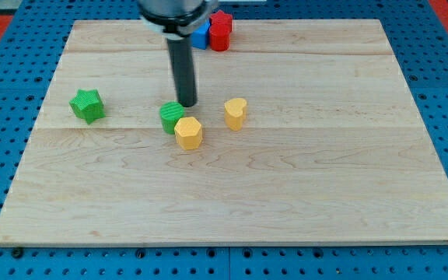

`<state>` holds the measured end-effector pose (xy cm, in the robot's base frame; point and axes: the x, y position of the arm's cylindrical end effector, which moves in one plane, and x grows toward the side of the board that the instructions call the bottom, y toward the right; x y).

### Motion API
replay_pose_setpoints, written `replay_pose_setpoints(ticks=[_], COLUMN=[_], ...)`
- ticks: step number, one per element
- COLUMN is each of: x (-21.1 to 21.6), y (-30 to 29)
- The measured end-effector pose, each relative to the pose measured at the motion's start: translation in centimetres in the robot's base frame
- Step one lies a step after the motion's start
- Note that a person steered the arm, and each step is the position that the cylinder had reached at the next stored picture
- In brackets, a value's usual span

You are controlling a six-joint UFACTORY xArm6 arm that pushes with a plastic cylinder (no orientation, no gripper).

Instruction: Slide the green circle to the right side of the green star

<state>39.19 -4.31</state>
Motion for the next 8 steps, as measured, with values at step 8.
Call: replay_pose_setpoints(ticks=[8], x=[3.9], y=[-10.8])
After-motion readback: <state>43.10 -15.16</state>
